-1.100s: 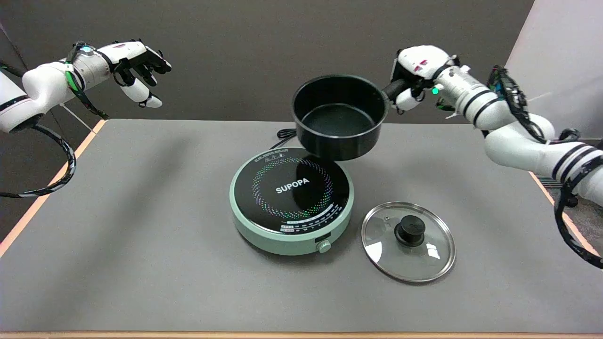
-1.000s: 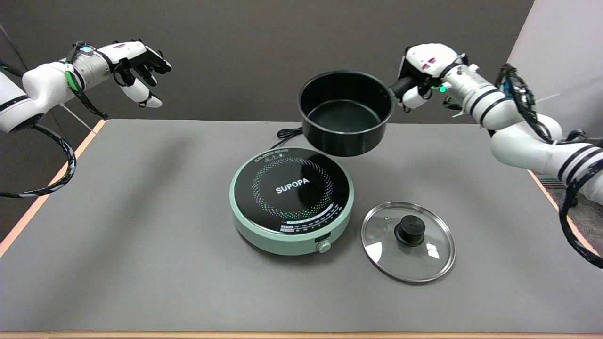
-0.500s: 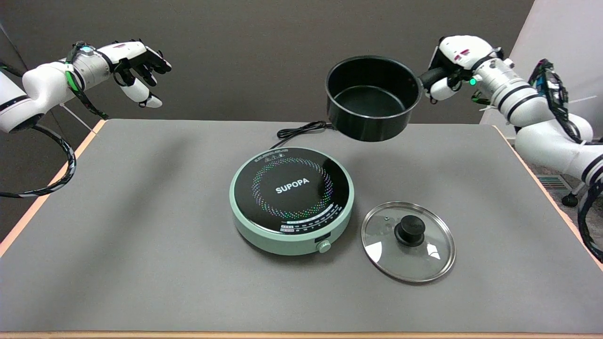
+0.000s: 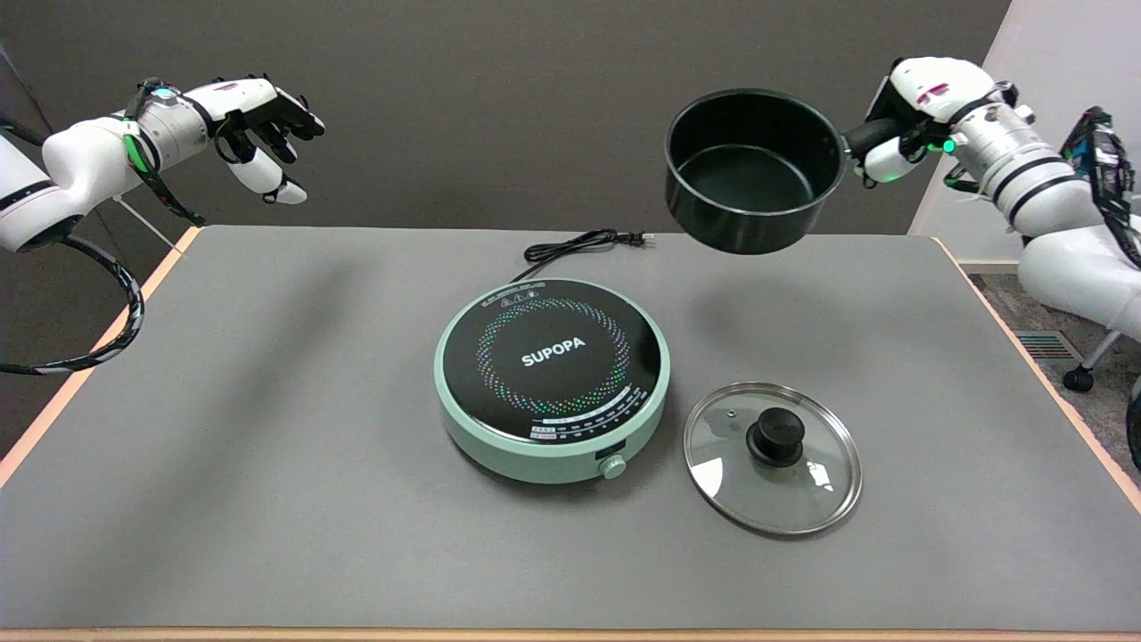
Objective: Place the pot onto the table.
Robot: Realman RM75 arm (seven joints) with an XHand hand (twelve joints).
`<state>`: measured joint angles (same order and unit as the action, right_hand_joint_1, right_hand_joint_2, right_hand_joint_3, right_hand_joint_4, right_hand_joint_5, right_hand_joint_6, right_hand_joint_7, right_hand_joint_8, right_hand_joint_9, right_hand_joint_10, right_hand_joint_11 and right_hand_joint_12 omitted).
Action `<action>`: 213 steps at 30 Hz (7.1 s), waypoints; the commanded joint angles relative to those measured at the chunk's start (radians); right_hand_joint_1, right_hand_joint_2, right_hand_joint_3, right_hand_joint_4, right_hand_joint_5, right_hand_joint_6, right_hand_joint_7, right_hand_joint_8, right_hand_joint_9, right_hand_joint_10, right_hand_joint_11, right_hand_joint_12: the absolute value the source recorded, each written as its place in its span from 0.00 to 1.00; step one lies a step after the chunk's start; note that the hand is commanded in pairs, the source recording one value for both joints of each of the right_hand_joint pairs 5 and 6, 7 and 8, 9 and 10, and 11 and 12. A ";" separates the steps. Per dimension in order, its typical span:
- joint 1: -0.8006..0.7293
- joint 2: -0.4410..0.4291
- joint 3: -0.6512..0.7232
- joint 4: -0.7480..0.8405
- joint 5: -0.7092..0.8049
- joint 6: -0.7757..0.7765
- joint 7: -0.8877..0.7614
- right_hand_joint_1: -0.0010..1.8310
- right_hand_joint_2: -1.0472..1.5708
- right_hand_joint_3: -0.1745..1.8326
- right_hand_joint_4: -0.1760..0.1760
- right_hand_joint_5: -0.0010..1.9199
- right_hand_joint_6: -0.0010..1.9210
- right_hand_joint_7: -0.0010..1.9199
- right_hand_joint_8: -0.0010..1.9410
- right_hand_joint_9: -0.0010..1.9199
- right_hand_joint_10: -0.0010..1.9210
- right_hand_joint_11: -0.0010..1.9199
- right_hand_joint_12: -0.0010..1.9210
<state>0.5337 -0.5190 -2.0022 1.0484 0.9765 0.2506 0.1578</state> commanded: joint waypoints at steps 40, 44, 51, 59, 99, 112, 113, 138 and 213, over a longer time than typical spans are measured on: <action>-0.682 0.003 0.791 0.144 0.491 -0.046 -0.409 0.64 0.55 0.66 0.19 0.80 0.80 0.80 0.79 0.80 0.80 0.80 0.80; -0.793 -0.019 0.878 0.163 0.491 -0.018 -0.409 0.64 0.54 0.68 0.19 0.79 0.79 0.79 0.78 0.79 0.79 0.79 0.79; -0.976 -0.073 1.027 0.219 0.546 0.018 -0.444 0.64 0.53 0.70 0.19 0.79 0.79 0.79 0.78 0.79 0.79 0.79 0.79; -1.184 -0.176 1.186 0.377 0.624 0.032 -0.537 0.64 0.51 0.73 0.19 0.78 0.78 0.78 0.77 0.78 0.78 0.78 0.78; -1.456 -0.415 1.170 0.573 0.637 0.051 -0.585 0.65 0.48 0.82 0.21 0.76 0.76 0.76 0.75 0.76 0.76 0.76 0.76; -1.432 -0.390 1.078 0.533 0.579 0.124 -0.586 0.66 0.47 0.82 0.21 0.76 0.76 0.76 0.75 0.76 0.76 0.76 0.76; -1.427 -0.385 1.077 0.527 0.577 0.124 -0.586 0.66 0.47 0.82 0.21 0.76 0.76 0.76 0.75 0.76 0.76 0.76 0.76; -1.377 -0.333 1.075 0.464 0.638 0.057 -0.675 0.67 0.45 0.86 0.21 0.76 0.76 0.76 0.75 0.76 0.76 0.76 0.76; -1.314 -0.273 1.152 0.789 0.604 0.296 -0.871 0.62 0.00 0.47 0.38 0.07 0.07 0.07 0.07 0.07 0.07 0.07 0.07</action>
<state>-0.8218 -0.8277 -0.7625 1.7467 1.5639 0.4099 -0.7053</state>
